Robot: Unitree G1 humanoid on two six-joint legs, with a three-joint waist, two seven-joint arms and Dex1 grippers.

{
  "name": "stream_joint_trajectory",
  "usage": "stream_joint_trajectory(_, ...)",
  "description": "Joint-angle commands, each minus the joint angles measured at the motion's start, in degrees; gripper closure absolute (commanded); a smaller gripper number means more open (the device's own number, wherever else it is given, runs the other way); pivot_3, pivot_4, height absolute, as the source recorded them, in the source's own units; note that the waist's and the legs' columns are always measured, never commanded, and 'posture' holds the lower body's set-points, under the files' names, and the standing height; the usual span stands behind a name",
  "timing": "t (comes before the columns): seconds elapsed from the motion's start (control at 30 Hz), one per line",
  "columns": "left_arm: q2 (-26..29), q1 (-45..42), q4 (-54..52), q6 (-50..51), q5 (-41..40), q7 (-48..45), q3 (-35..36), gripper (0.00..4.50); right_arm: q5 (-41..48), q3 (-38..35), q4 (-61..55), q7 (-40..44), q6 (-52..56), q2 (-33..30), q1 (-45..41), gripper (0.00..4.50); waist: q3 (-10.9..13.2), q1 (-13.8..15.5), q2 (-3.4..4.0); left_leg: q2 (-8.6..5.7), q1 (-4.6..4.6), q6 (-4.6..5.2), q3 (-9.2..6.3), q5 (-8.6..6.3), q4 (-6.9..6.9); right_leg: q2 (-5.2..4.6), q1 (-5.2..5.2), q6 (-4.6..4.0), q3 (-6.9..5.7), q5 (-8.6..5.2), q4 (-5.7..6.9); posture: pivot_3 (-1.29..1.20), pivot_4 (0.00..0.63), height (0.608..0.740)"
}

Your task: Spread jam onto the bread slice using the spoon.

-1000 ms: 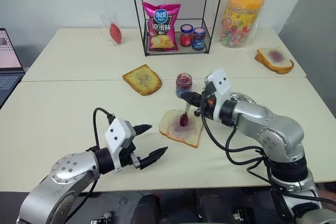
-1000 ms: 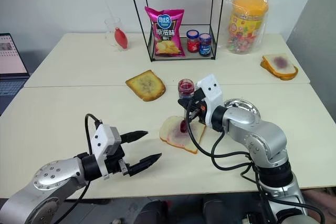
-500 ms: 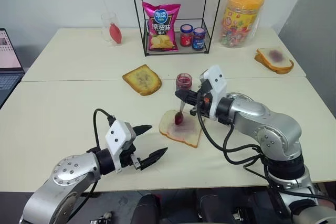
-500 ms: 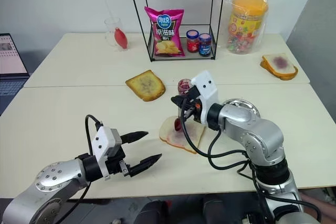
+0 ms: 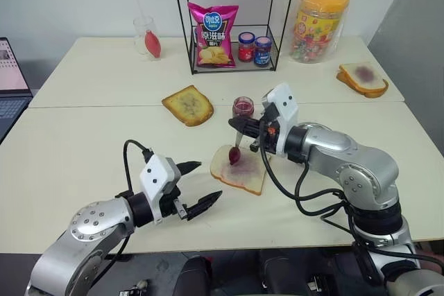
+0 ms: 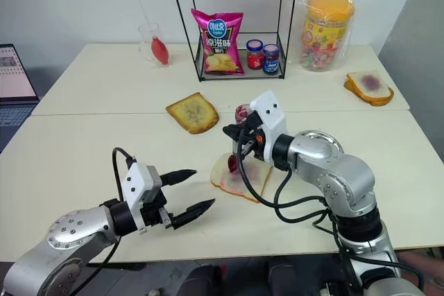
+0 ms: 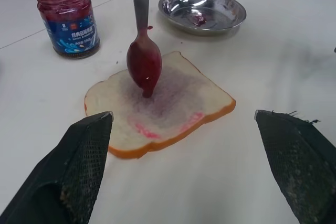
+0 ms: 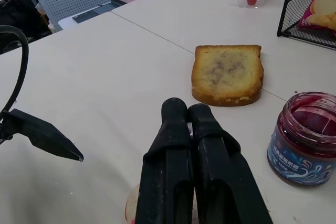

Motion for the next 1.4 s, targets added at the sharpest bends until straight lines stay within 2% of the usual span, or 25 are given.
stream_joint_trajectory(0.03,0.39,-1.25,-2.45,0.61,-1.33,0.63,0.91,0.0,-0.37,-0.28,-1.93,0.72,-1.18,-0.07,-1.29,4.47,0.0,0.0,0.0,0.0,0.0,0.0,0.0,0.0,0.0,0.0,0.0,0.0,0.01,0.0,0.0,0.0,0.15,0.74)
stream_joint_trajectory(0.27,0.68,-1.95,-2.52,1.59,-2.32,0.94,1.36,0.0,0.46,-1.66,-1.32,0.22,-0.26,0.78,-1.24,4.47,0.0,0.0,0.0,0.0,0.0,0.0,0.0,0.0,0.0,0.0,0.0,0.0,0.0,0.0,0.0,0.0,0.15,0.74)
stream_joint_trajectory(0.4,0.4,-0.89,-2.98,2.4,-3.61,1.72,3.16,0.0,3.78,-5.81,0.78,-2.61,3.45,4.61,-1.11,4.47,0.0,-0.02,0.0,0.0,0.0,0.0,-0.01,0.0,0.0,0.01,-0.01,0.0,0.0,0.0,0.02,0.0,0.15,0.74)
stream_joint_trajectory(0.57,-1.13,4.06,-4.55,1.92,-4.6,3.56,6.22,0.0,9.45,-14.34,6.53,-8.47,9.72,12.59,-1.0,4.47,-0.06,-0.04,-0.1,0.02,0.01,0.0,-0.01,0.0,0.0,0.0,0.0,0.0,0.01,0.0,0.02,0.0,0.15,0.74)
stream_joint_trajectory(0.8,-1.27,7.38,-5.45,0.45,-3.53,3.44,6.08,0.0,7.4,-14.36,13.07,-8.6,8.61,13.71,1.57,4.47,-0.07,-0.03,-0.11,0.0,0.01,0.0,0.0,0.0,0.0,-0.01,0.01,-0.02,0.0,-0.01,0.01,0.0,0.15,0.74)
stream_joint_trajectory(1.4,-0.78,7.06,-2.53,-2.45,-1.27,0.96,3.82,0.0,4.84,-15.15,13.54,-6.72,5.81,5.04,5.17,4.47,-0.07,0.1,-0.12,-0.04,0.04,0.0,0.02,0.0,0.01,-0.03,0.05,-0.02,0.01,-0.01,0.0,0.0,0.15,0.74)
